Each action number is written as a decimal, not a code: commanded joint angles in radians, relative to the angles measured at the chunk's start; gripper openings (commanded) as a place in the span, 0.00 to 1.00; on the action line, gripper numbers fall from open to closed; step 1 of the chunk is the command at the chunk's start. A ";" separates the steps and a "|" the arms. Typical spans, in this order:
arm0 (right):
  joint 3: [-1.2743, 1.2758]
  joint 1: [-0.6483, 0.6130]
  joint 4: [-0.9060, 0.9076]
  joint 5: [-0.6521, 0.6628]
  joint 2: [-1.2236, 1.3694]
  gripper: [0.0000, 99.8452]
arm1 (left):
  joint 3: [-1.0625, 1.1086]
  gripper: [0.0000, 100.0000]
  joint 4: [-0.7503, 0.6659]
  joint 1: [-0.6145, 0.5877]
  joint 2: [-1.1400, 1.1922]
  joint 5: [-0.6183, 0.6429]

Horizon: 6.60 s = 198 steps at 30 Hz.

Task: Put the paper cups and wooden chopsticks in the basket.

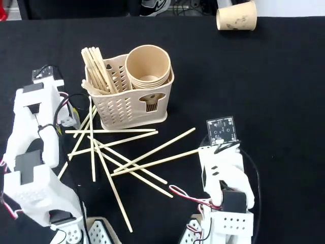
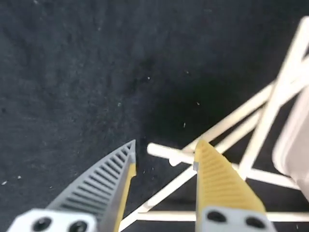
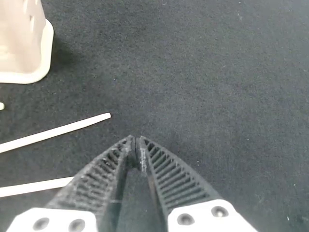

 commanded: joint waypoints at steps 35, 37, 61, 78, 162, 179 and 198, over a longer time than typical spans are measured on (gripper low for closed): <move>-0.004 0.011 0.000 0.008 -0.070 0.02 | 0.062 0.12 0.361 -0.004 -0.288 -0.310; -0.004 0.011 0.000 0.008 -0.070 0.02 | 0.094 0.13 0.379 0.004 -0.333 -0.387; -0.004 0.012 0.002 0.008 -0.070 0.02 | 0.501 0.12 -0.210 0.214 -0.296 -0.672; -0.004 0.012 0.000 0.008 -0.070 0.02 | 0.458 0.03 -0.152 0.038 -0.408 -0.677; -0.004 0.011 -0.002 0.008 -0.070 0.02 | 0.734 0.03 -1.478 0.343 -1.096 0.143; -0.005 0.012 -0.014 0.008 -0.070 0.02 | 0.397 0.03 -1.491 0.292 -0.483 0.172; -0.005 0.014 -0.015 0.008 -0.070 0.02 | 0.595 0.11 -1.419 0.367 -0.643 0.114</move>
